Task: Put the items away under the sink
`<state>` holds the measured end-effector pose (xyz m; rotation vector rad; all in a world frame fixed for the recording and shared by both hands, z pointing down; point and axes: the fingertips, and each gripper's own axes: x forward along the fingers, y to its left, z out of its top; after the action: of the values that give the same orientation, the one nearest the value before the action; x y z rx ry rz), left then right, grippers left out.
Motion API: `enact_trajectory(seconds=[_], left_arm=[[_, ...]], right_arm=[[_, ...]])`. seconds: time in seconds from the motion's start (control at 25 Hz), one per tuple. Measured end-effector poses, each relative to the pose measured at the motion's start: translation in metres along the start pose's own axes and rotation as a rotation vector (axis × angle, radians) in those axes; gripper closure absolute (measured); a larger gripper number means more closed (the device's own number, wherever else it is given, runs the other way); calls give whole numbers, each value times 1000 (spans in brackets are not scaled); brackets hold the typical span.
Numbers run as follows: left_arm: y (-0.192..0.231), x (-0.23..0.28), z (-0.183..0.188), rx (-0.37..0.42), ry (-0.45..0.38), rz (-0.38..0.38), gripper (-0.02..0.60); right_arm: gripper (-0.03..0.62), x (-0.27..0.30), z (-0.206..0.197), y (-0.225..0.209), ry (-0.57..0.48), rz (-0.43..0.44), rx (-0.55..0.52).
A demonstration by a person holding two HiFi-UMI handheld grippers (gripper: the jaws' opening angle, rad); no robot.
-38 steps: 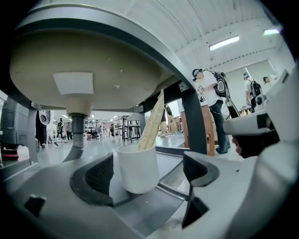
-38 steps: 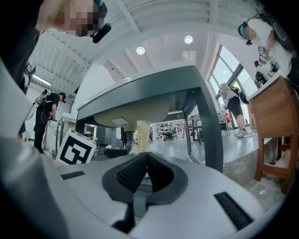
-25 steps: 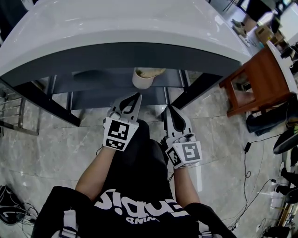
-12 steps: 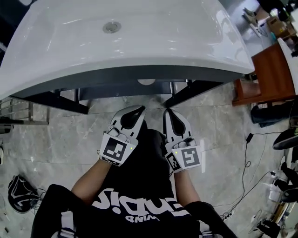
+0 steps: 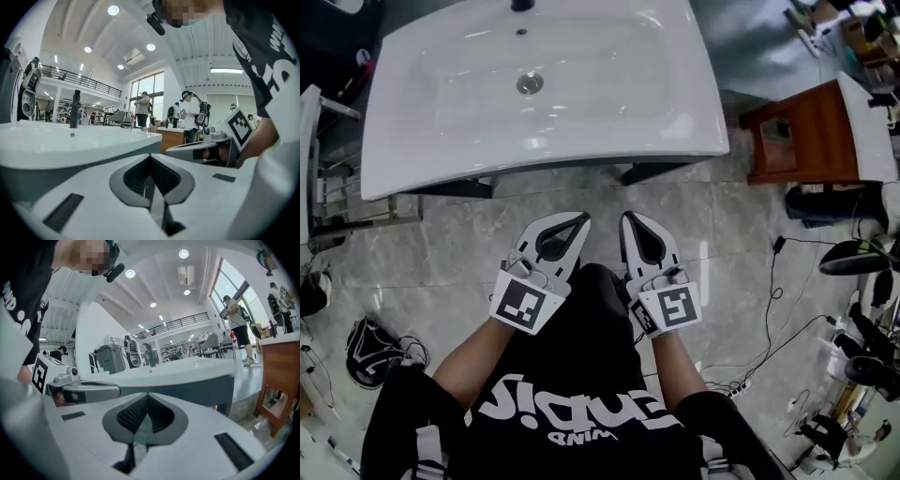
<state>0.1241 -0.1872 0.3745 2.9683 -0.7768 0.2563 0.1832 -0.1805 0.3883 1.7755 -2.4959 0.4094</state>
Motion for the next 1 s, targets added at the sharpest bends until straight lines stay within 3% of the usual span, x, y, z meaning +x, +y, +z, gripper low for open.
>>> enact_trajectory(seconds=[0.28, 0.48, 0.68, 1.0], left_arm=[[13, -30, 121, -7, -7, -34, 561], [24, -50, 187, -8, -37, -55, 561], [27, -49, 219, -12, -44, -51, 563], [26, -37, 247, 14, -71, -4, 563]], right_arm=[[576, -16, 131, 28, -3, -11, -37], [576, -23, 198, 43, -40, -11, -36], [576, -32, 227, 36, -78, -16, -12], [576, -29, 249, 29, -99, 49, -49]])
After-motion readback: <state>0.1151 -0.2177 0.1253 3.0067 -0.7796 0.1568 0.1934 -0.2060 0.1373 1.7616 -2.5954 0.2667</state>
